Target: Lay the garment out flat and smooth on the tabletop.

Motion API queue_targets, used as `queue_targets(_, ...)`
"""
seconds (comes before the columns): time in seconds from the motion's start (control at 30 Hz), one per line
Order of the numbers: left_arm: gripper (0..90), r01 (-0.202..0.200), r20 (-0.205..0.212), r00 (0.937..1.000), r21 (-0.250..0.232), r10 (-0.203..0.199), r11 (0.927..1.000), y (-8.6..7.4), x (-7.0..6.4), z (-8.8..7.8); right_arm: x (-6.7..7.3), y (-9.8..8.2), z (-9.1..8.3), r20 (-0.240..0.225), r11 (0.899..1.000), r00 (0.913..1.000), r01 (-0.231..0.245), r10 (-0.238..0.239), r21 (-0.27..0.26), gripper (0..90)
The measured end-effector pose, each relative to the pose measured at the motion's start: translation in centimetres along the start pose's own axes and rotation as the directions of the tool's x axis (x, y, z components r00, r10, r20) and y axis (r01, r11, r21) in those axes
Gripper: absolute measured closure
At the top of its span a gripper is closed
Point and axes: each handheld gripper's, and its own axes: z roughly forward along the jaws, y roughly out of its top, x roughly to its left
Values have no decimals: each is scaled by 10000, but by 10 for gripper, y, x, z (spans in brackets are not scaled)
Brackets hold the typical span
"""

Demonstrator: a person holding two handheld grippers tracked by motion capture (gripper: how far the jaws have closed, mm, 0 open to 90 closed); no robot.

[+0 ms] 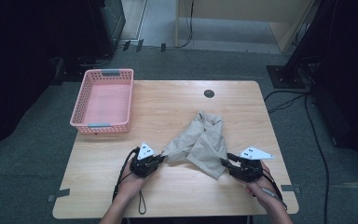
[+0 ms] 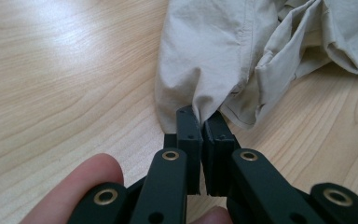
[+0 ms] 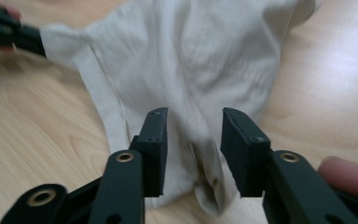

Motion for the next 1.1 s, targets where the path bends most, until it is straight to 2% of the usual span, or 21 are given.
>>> queue_targets(0.1, 876, -106, -106, 9999, 34, 106, 9999, -1, -2, 0, 11, 15, -2, 465, 9996, 9989, 76, -63, -282, 565)
queue_targets(0.17, 874, -71, -79, 9999, 17, 71, 10000, -2, -2, -1, 21, 25, -1, 527, 9990, 9986, 74, -51, -442, 561)
queue_targets(0.33, 868, -30, -94, 10000, 38, 31, 10000, -2, -2, -1, 52, 40, 11, -198, 9978, 9992, 338, -350, -573, 573)
queue_targets(0.43, 863, -15, -149, 9999, 60, 15, 10000, -2, -2, -1, 67, 40, 26, -255, 9971, 9976, 637, -648, -419, 565)
queue_targets(0.67, 858, 58, -127, 9999, 65, -57, 10000, -2, -1, -1, 88, 32, 58, 523, 9963, 9950, 837, -845, 174, 450)
queue_targets(0.73, 858, 80, -99, 9999, 74, -79, 9999, -2, -1, 0, 93, 30, 65, 998, 9956, 9909, 867, -900, 362, 423)
queue_targets(0.87, 857, 90, -71, 9999, 90, -89, 9999, -2, 0, -1, 100, 24, 77, 1603, 9903, 9788, 1168, -1275, 748, 421)
queue_targets(0.9, 857, 78, -76, 9999, 90, -77, 9999, -2, 0, 0, 102, 22, 79, 1662, 9880, 9755, 1329, -1444, 786, 435)
queue_targets(1.0, 857, 65, -79, 9999, 88, -64, 9999, -2, 0, 0, 106, 18, 82, 2055, 9822, 9620, 1642, -1798, 907, 573)
queue_targets(1.1, 854, 93, -88, 9999, 85, -92, 9999, -2, 0, -1, 104, 17, 82, 2063, 9839, 9636, 1547, -1702, 895, 771)
